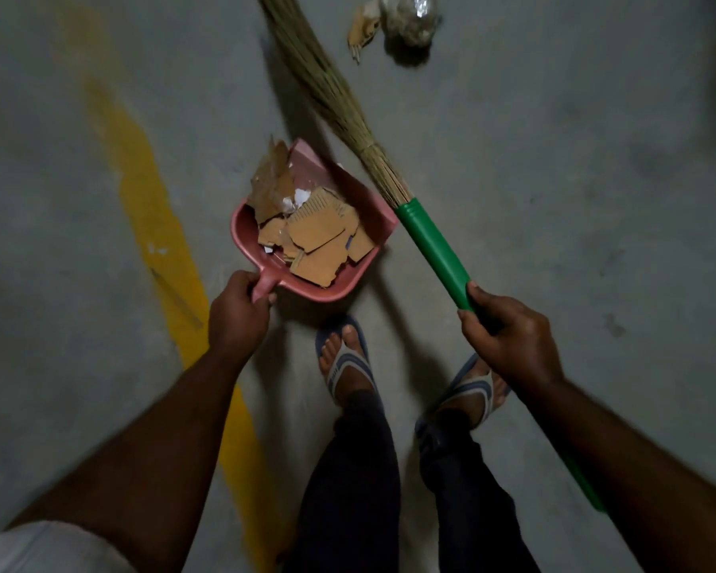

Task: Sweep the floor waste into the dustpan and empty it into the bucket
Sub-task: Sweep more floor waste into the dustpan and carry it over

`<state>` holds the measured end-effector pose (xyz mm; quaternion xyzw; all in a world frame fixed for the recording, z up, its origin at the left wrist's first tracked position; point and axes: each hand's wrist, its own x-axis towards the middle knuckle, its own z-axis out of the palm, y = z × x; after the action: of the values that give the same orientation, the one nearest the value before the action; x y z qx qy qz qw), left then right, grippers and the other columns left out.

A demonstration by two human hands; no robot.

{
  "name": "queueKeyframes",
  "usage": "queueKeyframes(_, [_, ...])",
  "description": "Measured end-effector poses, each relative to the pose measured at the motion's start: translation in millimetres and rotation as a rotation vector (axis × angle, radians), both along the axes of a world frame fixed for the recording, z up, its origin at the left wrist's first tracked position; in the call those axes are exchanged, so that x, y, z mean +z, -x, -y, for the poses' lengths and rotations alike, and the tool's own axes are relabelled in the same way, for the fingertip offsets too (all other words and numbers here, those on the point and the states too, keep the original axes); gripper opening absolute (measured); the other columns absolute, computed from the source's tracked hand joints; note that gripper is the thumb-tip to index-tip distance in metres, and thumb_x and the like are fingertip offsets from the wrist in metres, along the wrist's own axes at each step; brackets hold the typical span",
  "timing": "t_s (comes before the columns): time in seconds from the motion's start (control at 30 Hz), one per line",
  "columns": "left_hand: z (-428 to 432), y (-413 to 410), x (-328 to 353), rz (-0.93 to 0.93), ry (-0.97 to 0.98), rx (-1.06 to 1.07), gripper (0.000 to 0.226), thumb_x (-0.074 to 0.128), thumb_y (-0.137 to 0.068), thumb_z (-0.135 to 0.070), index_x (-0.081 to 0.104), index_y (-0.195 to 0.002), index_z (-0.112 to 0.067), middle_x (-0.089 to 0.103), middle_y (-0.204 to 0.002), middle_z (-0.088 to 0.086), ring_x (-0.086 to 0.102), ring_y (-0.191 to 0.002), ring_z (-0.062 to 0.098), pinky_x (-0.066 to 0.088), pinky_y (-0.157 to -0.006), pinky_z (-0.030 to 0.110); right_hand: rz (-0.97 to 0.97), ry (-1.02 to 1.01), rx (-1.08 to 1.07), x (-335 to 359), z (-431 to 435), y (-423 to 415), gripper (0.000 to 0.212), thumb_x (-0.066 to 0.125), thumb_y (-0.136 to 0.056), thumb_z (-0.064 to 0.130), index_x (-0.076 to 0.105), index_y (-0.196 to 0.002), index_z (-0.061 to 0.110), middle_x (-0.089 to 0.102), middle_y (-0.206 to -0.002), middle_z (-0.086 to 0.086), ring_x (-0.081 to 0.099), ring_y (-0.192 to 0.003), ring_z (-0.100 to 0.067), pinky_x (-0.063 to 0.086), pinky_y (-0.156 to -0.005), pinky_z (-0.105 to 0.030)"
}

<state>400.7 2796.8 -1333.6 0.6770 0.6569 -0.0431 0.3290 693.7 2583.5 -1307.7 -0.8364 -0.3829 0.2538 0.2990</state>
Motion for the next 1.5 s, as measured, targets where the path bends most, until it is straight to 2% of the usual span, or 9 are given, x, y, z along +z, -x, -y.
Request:
queueKeyframes(0.13, [-4,-9,75,0.034,-0.015,0.011,0.023,0.067,-0.09,-0.026,0.061,-0.11,-0.015,0.07,-0.101,0.007,0.063,-0.092,0.029,0.047,-0.072,0.036,-0.088,0.015,-0.075,88,-7,1,0.042,0.08,-0.08,0.015,0.07,-0.12,0.015,0.074,-0.103,-0.006,0.071,-0.088,-0.019,0.058,-0.083,-0.036])
queueKeyframes(0.4, [-18,-39,271,0.088,-0.05,0.009,0.028,0.065,-0.091,-0.034,0.061,-0.116,-0.021,0.07,-0.108,0.007,0.063,-0.098,0.033,0.049,-0.075,0.038,-0.159,0.071,-0.212,294,-25,-13,0.041,0.08,-0.08,0.024,0.071,-0.12,0.02,0.073,-0.111,0.002,0.069,-0.099,-0.009,0.057,-0.092,-0.039])
queueKeyframes(0.6, [-15,-71,412,0.121,-0.129,-0.093,0.031,0.065,-0.091,-0.037,0.061,-0.119,-0.025,0.071,-0.108,0.003,0.064,-0.097,0.03,0.049,-0.072,0.035,-0.206,0.049,-0.299,428,-22,-26,0.043,0.077,-0.082,0.032,0.068,-0.123,0.027,0.073,-0.106,0.003,0.067,-0.077,-0.013,0.061,-0.078,-0.043])
queueKeyframes(0.8, [3,-134,513,0.206,-0.251,-0.199,0.027,0.067,-0.086,-0.039,0.063,-0.112,-0.03,0.073,-0.101,0.002,0.066,-0.092,0.029,0.053,-0.072,0.038,-0.133,-0.021,-0.333,530,0,-64,0.044,0.074,-0.084,0.034,0.066,-0.126,0.027,0.071,-0.102,0.003,0.066,-0.075,-0.015,0.061,-0.072,-0.041])
queueKeyframes(0.97, [9,-197,567,0.297,-0.33,-0.328,0.025,0.067,-0.088,-0.041,0.064,-0.11,-0.03,0.073,-0.1,-0.001,0.067,-0.089,0.025,0.053,-0.07,0.036,-0.088,-0.059,-0.453,589,35,-94,0.042,0.073,-0.084,0.037,0.065,-0.126,0.033,0.07,-0.094,0.004,0.064,-0.059,-0.012,0.052,-0.05,-0.028])
queueKeyframes(1.03, [10,-218,584,0.325,-0.344,-0.387,0.026,0.065,-0.088,-0.044,0.064,-0.11,-0.031,0.073,-0.1,-0.003,0.066,-0.088,0.023,0.052,-0.069,0.034,-0.114,-0.081,-0.536,611,50,-97,0.043,0.072,-0.086,0.033,0.063,-0.128,0.034,0.067,-0.09,0.004,0.064,-0.055,-0.019,0.051,-0.044,-0.029])
queueKeyframes(1.13, [5,-246,606,0.355,-0.361,-0.464,0.026,0.065,-0.089,-0.042,0.065,-0.111,-0.03,0.073,-0.101,-0.002,0.066,-0.089,0.022,0.051,-0.069,0.032,-0.115,-0.132,-0.652,636,73,-96,0.045,0.072,-0.087,0.029,0.06,-0.131,0.03,0.065,-0.091,0.002,0.065,-0.06,-0.028,0.052,-0.045,-0.032])
queueKeyframes(1.27, [-2,-276,630,0.403,-0.36,-0.613,0.029,0.066,-0.088,-0.044,0.064,-0.113,-0.03,0.073,-0.101,-0.002,0.066,-0.087,0.021,0.054,-0.07,0.035,-0.116,-0.188,-0.807,656,98,-80,0.053,0.076,-0.083,0.028,0.058,-0.133,0.029,0.066,-0.098,-0.006,0.063,-0.057,-0.023,0.052,-0.044,-0.03])
queueKeyframes(1.5, [18,-302,659,0.485,-0.31,-0.88,0.033,0.071,-0.087,-0.039,0.065,-0.116,-0.026,0.072,-0.101,-0.002,0.064,-0.087,0.017,0.052,-0.072,0.034,-0.084,-0.224,-1.089,668,130,-22,0.052,0.078,-0.083,0.027,0.06,-0.132,0.03,0.068,-0.093,0.001,0.068,-0.056,-0.029,0.051,-0.041,-0.028])
